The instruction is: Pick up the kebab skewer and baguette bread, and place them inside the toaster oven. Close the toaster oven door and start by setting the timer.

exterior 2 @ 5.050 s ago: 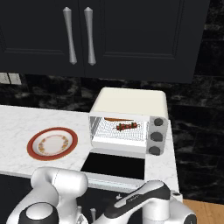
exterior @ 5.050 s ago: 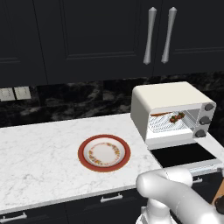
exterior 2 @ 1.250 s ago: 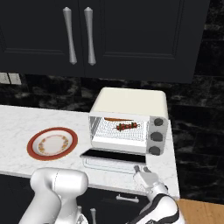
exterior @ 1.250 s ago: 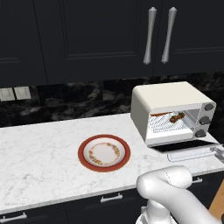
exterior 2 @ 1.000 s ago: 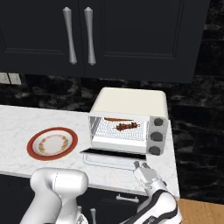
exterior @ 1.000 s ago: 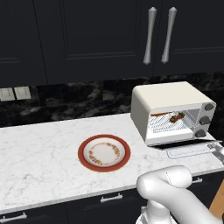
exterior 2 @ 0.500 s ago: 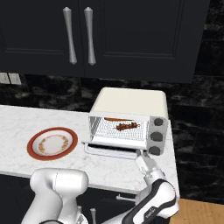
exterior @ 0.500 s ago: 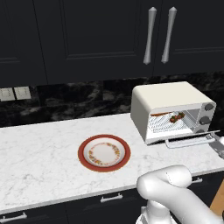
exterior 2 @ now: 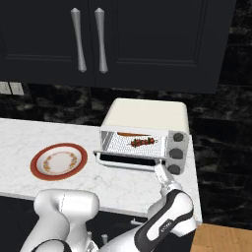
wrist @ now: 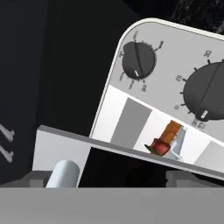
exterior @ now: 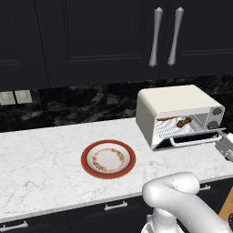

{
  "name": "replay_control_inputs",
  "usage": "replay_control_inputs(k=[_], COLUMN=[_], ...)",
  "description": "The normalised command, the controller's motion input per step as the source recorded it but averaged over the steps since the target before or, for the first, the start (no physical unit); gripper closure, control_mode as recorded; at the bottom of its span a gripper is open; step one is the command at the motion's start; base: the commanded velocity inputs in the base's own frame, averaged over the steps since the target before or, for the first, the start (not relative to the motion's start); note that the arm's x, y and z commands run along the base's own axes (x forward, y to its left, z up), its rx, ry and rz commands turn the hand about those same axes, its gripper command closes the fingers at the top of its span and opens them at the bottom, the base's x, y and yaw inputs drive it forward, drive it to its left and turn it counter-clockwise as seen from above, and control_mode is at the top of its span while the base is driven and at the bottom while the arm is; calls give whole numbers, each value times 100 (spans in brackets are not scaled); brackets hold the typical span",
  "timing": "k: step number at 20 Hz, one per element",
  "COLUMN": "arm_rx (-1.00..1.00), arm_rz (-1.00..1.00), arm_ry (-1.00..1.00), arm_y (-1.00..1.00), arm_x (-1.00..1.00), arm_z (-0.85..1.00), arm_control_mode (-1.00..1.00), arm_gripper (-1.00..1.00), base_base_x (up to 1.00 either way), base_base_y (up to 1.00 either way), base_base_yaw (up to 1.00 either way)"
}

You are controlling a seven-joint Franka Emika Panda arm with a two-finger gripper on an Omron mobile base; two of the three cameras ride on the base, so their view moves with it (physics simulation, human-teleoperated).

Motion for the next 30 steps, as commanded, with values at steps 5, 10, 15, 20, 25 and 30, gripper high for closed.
replay_control_inputs(k=[5,10,15,20,25,30], arm_rx=[9,8,10,10,11,16], arm_rz=[-2,0,0,0,0,0], arm_ry=[4,5,2,0,0,0], arm_y=[29,25,23,23,30,34], arm_x=[51,50,44,44,40,35], arm_z=[20,14,20,16,17,27], arm_control_mode=[-100,-100,-100,-100,-100,-100], arm_gripper=[-100,-100,-100,-100,-100,-100], base_base_x=[0,0,0,0,0,0], base_base_y=[0,0,0,0,0,0], base_base_yaw=[0,0,0,0,0,0])
